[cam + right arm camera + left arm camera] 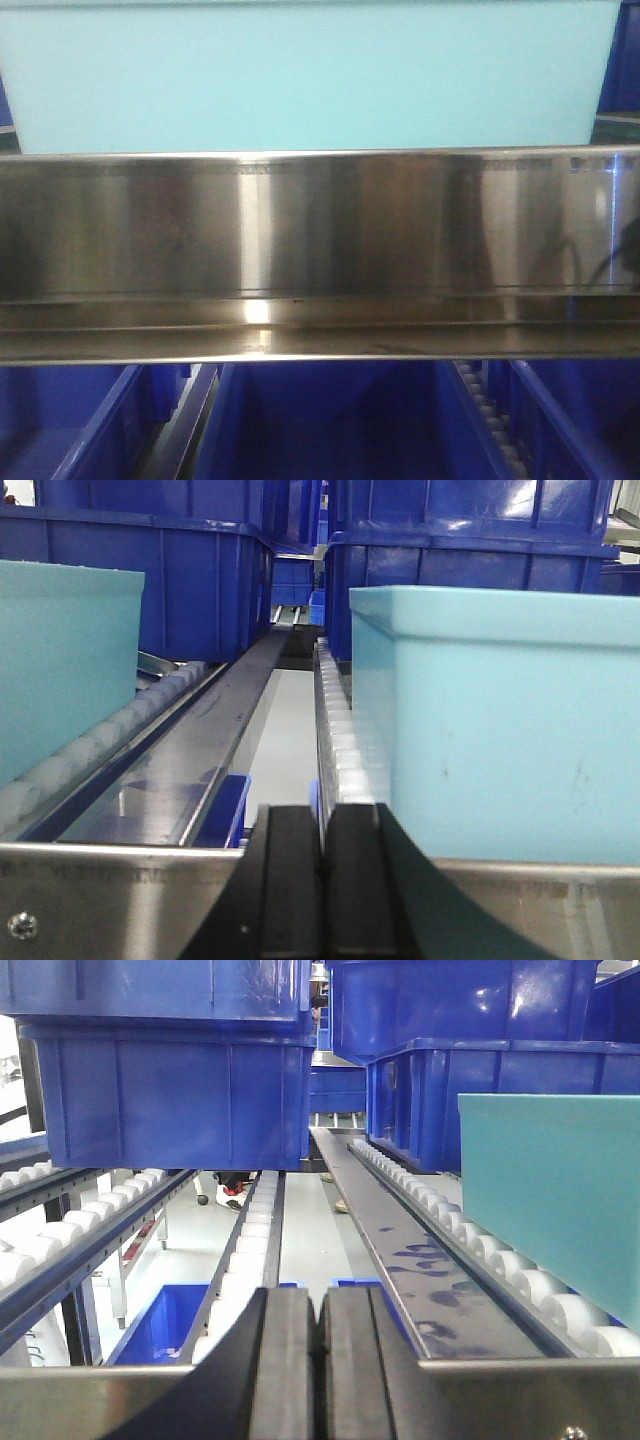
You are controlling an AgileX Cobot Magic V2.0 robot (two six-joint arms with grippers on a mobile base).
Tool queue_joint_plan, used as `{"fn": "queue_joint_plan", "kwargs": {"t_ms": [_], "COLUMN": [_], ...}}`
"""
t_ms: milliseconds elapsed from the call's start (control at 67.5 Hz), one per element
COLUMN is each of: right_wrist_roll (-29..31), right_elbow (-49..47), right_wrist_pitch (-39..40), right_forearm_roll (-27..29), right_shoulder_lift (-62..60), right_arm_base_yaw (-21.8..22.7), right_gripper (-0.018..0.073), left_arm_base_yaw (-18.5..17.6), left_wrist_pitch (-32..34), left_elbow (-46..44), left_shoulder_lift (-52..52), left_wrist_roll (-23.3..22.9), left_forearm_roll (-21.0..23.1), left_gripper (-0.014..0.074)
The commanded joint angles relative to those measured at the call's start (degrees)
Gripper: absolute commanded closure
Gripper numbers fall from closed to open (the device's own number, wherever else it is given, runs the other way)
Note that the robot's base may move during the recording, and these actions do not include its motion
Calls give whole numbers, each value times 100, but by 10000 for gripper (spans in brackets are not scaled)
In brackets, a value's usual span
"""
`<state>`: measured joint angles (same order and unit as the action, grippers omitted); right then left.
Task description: Move two blue bins to right shelf middle
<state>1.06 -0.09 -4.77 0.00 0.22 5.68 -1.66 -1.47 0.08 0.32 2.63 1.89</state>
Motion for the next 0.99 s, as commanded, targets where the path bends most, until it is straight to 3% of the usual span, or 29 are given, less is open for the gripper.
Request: {"fn": "queue_joint_plan", "kwargs": {"t_ms": [0, 756, 978], "right_wrist_roll": [30, 30, 30], "right_elbow": [9, 9, 4], "right_wrist_pitch": [138, 235, 115], "right_forearm_roll": [0, 0, 0], "right_shoulder_lift": [-22, -22, -22], "right_arm_base_yaw": [-14, -16, -16], "right_gripper": [722, 722, 722], "left_arm_base_yaw": [-2, -4, -4], "left_wrist_pitch": [80, 112, -72], "left_elbow": [-8, -8, -8], "left_shoulder_lift": [-32, -32, -32], "left_wrist_roll": [-29, -29, -18], "left_forearm_roll": [-2, -2, -189], "left_gripper": [707, 707, 707]}}
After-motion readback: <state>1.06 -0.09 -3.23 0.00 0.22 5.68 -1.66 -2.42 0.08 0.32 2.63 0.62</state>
